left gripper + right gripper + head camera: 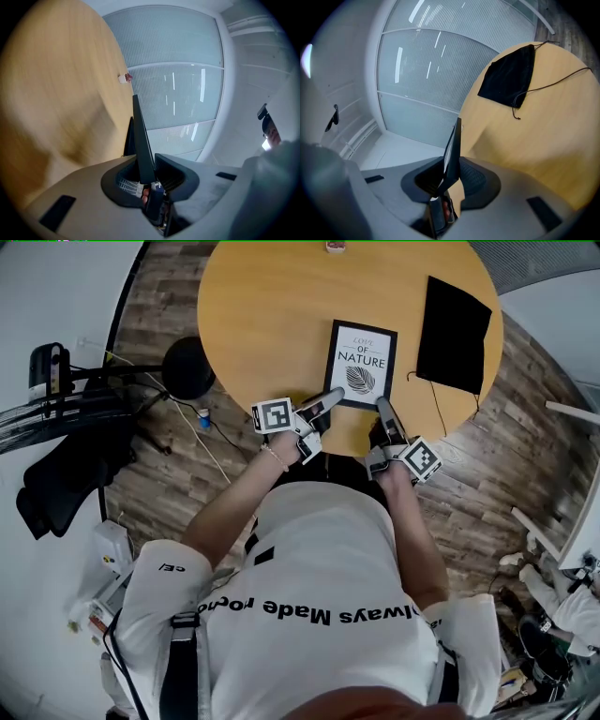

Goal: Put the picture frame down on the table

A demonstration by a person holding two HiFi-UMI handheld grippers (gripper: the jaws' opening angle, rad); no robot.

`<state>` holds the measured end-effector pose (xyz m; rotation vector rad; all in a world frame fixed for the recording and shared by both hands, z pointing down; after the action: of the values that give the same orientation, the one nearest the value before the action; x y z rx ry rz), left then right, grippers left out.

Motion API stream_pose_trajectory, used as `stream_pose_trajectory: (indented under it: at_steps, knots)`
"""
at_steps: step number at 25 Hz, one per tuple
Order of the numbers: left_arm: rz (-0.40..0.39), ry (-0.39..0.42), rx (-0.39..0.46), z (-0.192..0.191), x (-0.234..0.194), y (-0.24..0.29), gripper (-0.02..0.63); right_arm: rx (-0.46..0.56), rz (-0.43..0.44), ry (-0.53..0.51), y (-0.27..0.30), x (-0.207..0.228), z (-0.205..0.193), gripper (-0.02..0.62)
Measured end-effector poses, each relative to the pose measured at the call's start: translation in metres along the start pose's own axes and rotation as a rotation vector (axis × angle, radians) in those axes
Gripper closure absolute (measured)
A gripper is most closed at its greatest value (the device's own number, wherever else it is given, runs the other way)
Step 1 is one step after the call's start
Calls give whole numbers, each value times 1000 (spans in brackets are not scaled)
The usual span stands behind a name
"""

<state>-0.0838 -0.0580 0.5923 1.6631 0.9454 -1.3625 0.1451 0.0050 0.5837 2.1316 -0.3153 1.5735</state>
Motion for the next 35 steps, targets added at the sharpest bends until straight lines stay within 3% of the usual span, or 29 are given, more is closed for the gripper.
stream_pose_trajectory:
  at_steps: [3, 7, 10, 14, 35]
  knots:
    - [-9, -29, 4, -1, -8, 3, 537, -11, -9, -29, 5, 8, 1, 486]
    - [62, 4, -11, 0, -23, 0, 535, -13, -28, -4, 7, 18, -3, 486]
    - [11, -46, 2, -3, -23, 6, 535, -10, -48, 51, 7, 25, -6, 485]
    - [62, -19, -6, -4, -34, 4, 534, -14, -72, 54, 8, 32, -8, 485]
    - [125, -73, -23, -17, -65, 1, 532, -22, -135, 104, 7, 61, -24, 483]
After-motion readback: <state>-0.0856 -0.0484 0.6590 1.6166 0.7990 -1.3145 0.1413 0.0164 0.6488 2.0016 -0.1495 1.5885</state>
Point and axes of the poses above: the fingertips, and each gripper's own axes: y forward along the fingers, x to its right, z out of its top, the point moved 9 cm from there along -y, backward along the fingers, and after that the axes turned 1 degree about x, right-handed, at the moved point
